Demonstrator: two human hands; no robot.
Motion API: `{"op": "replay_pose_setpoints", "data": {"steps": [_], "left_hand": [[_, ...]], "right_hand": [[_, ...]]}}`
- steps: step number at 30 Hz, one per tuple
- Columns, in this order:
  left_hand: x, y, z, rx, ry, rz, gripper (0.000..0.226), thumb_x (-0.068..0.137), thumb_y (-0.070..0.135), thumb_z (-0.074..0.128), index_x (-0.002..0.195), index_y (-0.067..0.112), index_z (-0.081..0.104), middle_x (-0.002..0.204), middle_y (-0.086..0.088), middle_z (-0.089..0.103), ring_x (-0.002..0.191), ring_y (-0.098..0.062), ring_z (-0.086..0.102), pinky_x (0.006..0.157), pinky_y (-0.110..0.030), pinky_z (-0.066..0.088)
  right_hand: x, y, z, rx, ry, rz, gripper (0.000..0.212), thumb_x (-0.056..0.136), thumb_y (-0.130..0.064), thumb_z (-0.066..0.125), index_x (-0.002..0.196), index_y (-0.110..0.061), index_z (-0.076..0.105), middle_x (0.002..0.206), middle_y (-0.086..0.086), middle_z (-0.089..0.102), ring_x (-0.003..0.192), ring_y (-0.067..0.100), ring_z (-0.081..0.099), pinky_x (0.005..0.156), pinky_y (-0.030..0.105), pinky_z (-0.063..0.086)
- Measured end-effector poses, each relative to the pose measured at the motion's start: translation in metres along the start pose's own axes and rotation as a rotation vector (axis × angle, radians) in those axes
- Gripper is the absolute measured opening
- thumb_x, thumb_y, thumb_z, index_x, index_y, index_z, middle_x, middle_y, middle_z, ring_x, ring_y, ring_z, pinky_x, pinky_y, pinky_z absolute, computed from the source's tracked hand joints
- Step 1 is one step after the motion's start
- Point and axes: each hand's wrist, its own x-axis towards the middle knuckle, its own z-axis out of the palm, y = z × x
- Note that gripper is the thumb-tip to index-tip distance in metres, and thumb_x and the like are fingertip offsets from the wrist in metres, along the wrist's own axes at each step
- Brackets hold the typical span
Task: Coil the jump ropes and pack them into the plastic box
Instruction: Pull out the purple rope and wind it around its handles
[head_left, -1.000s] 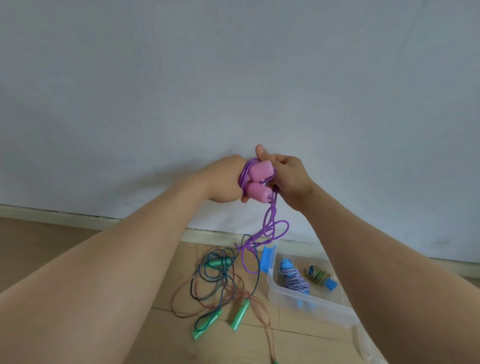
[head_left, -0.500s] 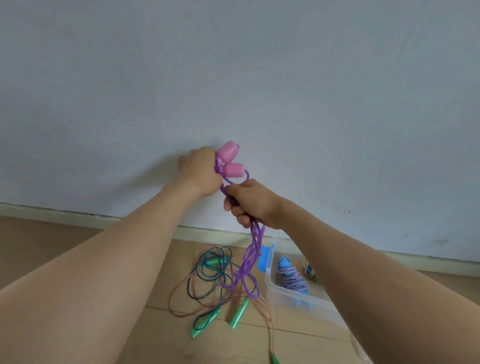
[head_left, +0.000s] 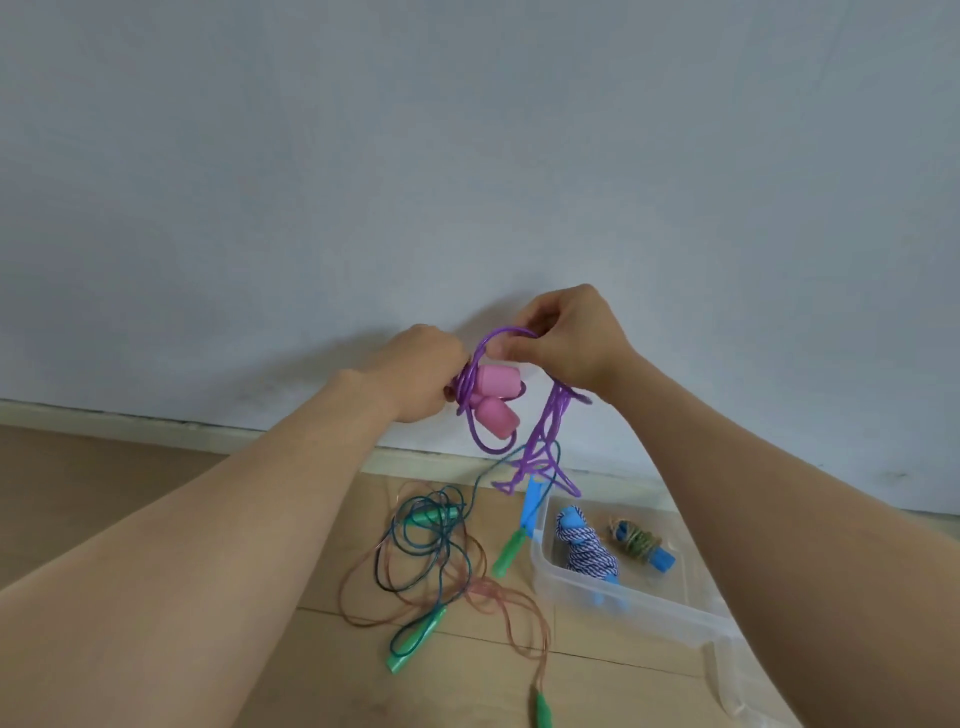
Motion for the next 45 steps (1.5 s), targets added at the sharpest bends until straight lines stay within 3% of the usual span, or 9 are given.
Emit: {"op": "replay_pose_setpoints", "data": {"steps": [5,7,12,17,22,27,31,35,45], "left_hand": [[-0.001,-0.001,-0.006,-0.172,0.293,0.114,0.006,0.082,0.009,0.066,0.082,0.013,0.062,0.08,-0.015,0.07,0.078,-0.043,0.065,0.064,-0.04,0.043],[-0.001,0.003,-0.007,-0.236,0.359,0.072,0.01,0.085,0.015,0.065,0.094,0.016,0.061,0.081,-0.012,0.07,0.078,-0.042,0.064,0.063,-0.039,0.044],[0.002,0.007,-0.011,-0.14,0.478,-0.129,0.024,0.091,0.025,0.06,0.112,0.016,0.054,0.096,-0.013,0.072,0.088,-0.043,0.066,0.064,-0.04,0.039],[0.0,-0.003,-0.002,0.006,0.358,-0.329,0.027,0.093,0.02,0.056,0.12,0.019,0.056,0.107,-0.014,0.071,0.097,-0.043,0.069,0.069,-0.04,0.042],[-0.004,-0.007,0.014,0.184,0.01,-0.362,0.034,0.095,0.017,0.058,0.126,0.029,0.061,0.121,-0.006,0.068,0.112,-0.035,0.068,0.081,-0.036,0.047],[0.002,-0.006,0.019,0.267,-0.107,-0.316,0.018,0.097,0.016,0.057,0.102,0.032,0.065,0.115,0.0,0.07,0.109,-0.031,0.069,0.086,-0.035,0.042],[0.002,-0.003,0.017,0.275,-0.167,-0.065,0.02,0.094,0.012,0.058,0.084,0.03,0.057,0.095,0.007,0.065,0.097,-0.023,0.065,0.092,-0.039,0.035],[0.0,-0.004,0.012,0.198,-0.049,0.111,0.033,0.069,0.052,0.067,0.073,0.022,0.055,0.072,0.006,0.059,0.073,-0.021,0.058,0.076,-0.038,0.031],[-0.012,-0.014,0.011,0.154,-0.051,-0.109,0.079,0.082,0.09,0.012,0.077,0.025,0.056,0.085,0.003,0.062,0.088,-0.024,0.056,0.087,-0.043,0.037]], "right_hand": [[-0.001,0.02,-0.001,0.22,-0.074,0.062,0.001,0.089,-0.006,0.081,0.088,-0.006,0.081,0.073,0.001,0.072,0.064,0.007,0.059,0.065,0.024,0.05],[-0.003,0.023,0.0,0.314,-0.156,0.048,0.019,0.084,0.01,0.078,0.096,-0.005,0.079,0.08,0.002,0.075,0.071,0.007,0.066,0.069,0.022,0.054],[-0.008,0.013,0.022,0.414,-0.273,0.086,0.015,0.104,-0.013,0.062,0.106,0.0,0.07,0.092,0.019,0.072,0.086,0.027,0.068,0.082,0.044,0.055],[-0.015,-0.001,0.051,0.112,-0.571,0.188,0.022,0.097,-0.004,0.057,0.106,-0.002,0.077,0.092,0.01,0.081,0.088,0.015,0.071,0.096,0.033,0.057],[-0.02,-0.021,0.046,0.062,-0.74,0.292,0.022,0.09,-0.005,0.062,0.105,0.006,0.075,0.083,0.017,0.077,0.075,0.026,0.073,0.071,0.032,0.061],[-0.012,-0.026,0.022,0.041,-0.454,0.174,0.013,0.079,-0.005,0.067,0.079,-0.001,0.08,0.069,0.018,0.072,0.056,0.021,0.061,0.051,0.029,0.05],[-0.006,-0.017,0.015,0.176,-0.202,0.148,0.012,0.076,0.001,0.085,0.086,0.0,0.078,0.068,0.014,0.072,0.054,0.02,0.061,0.049,0.028,0.052],[-0.003,-0.003,0.008,0.213,-0.14,0.166,0.031,0.071,-0.006,0.096,0.094,0.001,0.077,0.077,0.013,0.077,0.063,0.021,0.07,0.063,0.032,0.061],[-0.005,0.008,0.02,0.246,-0.111,0.187,0.04,0.071,-0.016,0.098,0.099,0.0,0.075,0.089,0.02,0.077,0.066,0.021,0.072,0.069,0.036,0.064]]}}
